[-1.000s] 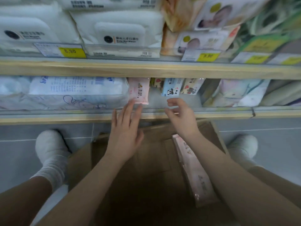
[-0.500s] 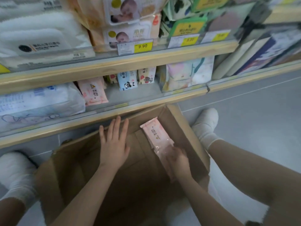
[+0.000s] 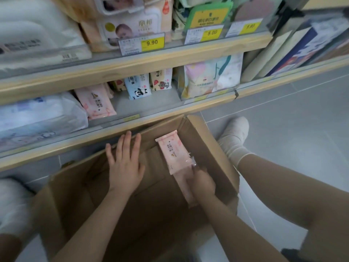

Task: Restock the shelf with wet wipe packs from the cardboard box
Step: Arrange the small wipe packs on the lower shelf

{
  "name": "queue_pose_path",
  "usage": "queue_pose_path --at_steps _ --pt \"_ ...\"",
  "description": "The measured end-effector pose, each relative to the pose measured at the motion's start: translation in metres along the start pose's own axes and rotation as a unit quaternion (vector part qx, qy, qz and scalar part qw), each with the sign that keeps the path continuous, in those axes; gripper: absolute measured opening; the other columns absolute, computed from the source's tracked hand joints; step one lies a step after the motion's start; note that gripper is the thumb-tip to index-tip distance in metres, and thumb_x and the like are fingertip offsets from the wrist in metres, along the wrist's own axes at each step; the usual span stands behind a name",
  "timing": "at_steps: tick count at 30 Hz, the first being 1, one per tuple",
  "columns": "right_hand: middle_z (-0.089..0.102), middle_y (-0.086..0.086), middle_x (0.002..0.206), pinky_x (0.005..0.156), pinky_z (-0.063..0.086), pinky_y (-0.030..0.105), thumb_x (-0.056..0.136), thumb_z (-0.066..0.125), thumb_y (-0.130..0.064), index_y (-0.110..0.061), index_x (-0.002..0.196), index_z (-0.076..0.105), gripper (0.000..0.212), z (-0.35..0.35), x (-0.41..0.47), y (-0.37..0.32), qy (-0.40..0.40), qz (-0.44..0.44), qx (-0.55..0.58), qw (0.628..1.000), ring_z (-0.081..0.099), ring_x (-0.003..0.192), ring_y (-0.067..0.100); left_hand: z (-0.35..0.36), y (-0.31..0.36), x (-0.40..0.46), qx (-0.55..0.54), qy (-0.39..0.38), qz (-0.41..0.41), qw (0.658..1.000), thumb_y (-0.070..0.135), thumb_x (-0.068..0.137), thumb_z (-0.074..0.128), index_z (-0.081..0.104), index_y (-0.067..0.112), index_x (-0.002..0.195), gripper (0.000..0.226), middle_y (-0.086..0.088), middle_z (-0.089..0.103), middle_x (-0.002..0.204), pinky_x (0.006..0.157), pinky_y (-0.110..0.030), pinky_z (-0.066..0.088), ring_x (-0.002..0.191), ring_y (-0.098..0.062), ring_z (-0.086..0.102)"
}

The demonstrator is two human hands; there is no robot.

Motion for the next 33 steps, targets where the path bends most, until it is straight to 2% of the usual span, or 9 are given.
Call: queue_pose_path --at_steps 4,7,9,12,17,21,25,28,33 --pt "0.061 -0.003 0.083 0.064 0.043 0.024 0.088 0.064 -0.025 -0.015 0.103 0.064 0.019 -0.015 -0.007 -0.009 -0.06 -0.029 0.154 0.986 0.057 0.08 0.016 -0.004 0.008 -0.011 -0.057 0.011 -0.002 0.998 0.033 0.08 0.065 0.025 0.012 0.147 0.081 -0.014 0.016 0.156 0.118 -0.049 0.002 0.144 -0.028 0.013" --pt "0.061 -0.003 0.088 0.076 0.051 0.029 0.082 0.07 -0.023 -0.015 0.1 0.062 0.021 -0.021 -0.018 -0.032 -0.128 -0.051 0.253 0.958 0.06 0.089 0.015 0.004 0.018 -0.03 -0.201 -0.053 -0.036 0.977 0.043 0.087 0.057 0.027 0.021 0.146 0.07 0.002 0.019 0.156 0.113 -0.035 0.019 0.142 -0.015 0.019" --pt "0.068 0.001 0.097 0.079 0.057 0.036 0.081 0.071 -0.021 -0.01 0.1 0.065 0.022 -0.027 -0.026 -0.055 -0.155 -0.09 0.291 0.94 0.066 0.092 0.019 0.016 0.023 -0.047 -0.378 -0.144 -0.104 0.908 0.043 0.089 0.057 0.036 0.028 0.138 0.056 0.013 0.037 0.141 0.101 -0.022 0.036 0.128 -0.003 0.037" --pt "0.07 0.001 0.1 0.068 0.056 0.025 0.084 0.068 -0.018 -0.012 0.106 0.066 0.023 -0.028 -0.04 -0.081 -0.185 -0.131 0.354 0.907 0.068 0.09 0.014 0.031 0.024 -0.062 -0.529 -0.198 -0.175 0.807 0.029 0.089 0.061 0.049 0.029 0.116 0.029 0.009 0.061 0.117 0.068 -0.014 0.05 0.103 -0.004 0.061" --pt "0.069 0.011 0.098 0.063 0.054 0.019 0.089 0.062 -0.018 -0.009 0.108 0.066 0.021 -0.013 -0.05 -0.1 -0.192 -0.126 0.4 0.887 0.064 0.079 0.017 0.038 -0.023 -0.079 -0.551 -0.179 -0.241 0.779 0.018 0.089 0.062 0.053 0.021 0.113 0.026 0.006 0.062 0.109 0.059 -0.011 0.05 0.093 -0.003 0.062" --pt "0.064 0.008 0.1 0.052 0.041 0.006 0.089 0.063 -0.017 -0.008 0.114 0.062 0.027 -0.005 -0.033 -0.092 -0.08 -0.125 0.316 0.937 0.056 0.074 0.009 0.05 -0.07 -0.105 -0.524 -0.167 -0.311 0.775 0.021 0.09 0.061 0.049 0.025 0.115 0.028 0.006 0.059 0.113 0.057 -0.014 0.046 0.087 0.001 0.056" --pt "0.063 0.007 0.116 0.078 0.039 0.02 0.088 0.064 -0.019 -0.006 0.121 0.058 0.036 0.021 -0.015 -0.083 -0.066 -0.083 0.249 0.963 0.057 0.104 0.02 0.067 -0.096 -0.115 -0.504 -0.158 -0.358 0.77 0.018 0.09 0.06 0.051 0.017 0.119 0.03 -0.002 0.06 0.121 0.072 -0.022 0.047 0.095 -0.01 0.056" --pt "0.059 0.007 0.123 0.094 0.043 0.031 0.087 0.065 -0.021 -0.007 0.126 0.053 0.043 0.042 -0.005 -0.092 -0.069 -0.083 0.218 0.97 0.055 0.117 0.026 0.077 -0.092 -0.11 -0.517 -0.16 -0.37 0.756 0.016 0.091 0.058 0.05 0.013 0.124 0.034 0.003 0.057 0.116 0.066 -0.016 0.044 0.098 -0.009 0.053" --pt "0.051 0.009 0.126 0.083 0.043 0.029 0.09 0.057 -0.018 -0.016 0.138 0.039 0.051 0.054 0.014 -0.117 -0.023 -0.096 0.152 0.983 0.054 0.106 0.023 0.091 -0.092 -0.105 -0.52 -0.161 -0.38 0.748 0.016 0.092 0.057 0.049 0.018 0.118 0.027 0.007 0.055 0.106 0.061 -0.012 0.04 0.087 -0.003 0.053"
Point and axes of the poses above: each hand's wrist, its own x-axis towards the middle knuckle, its own z-axis out of the palm, y = z × x, the point moved 9 cm from there along x, towards the middle knuckle
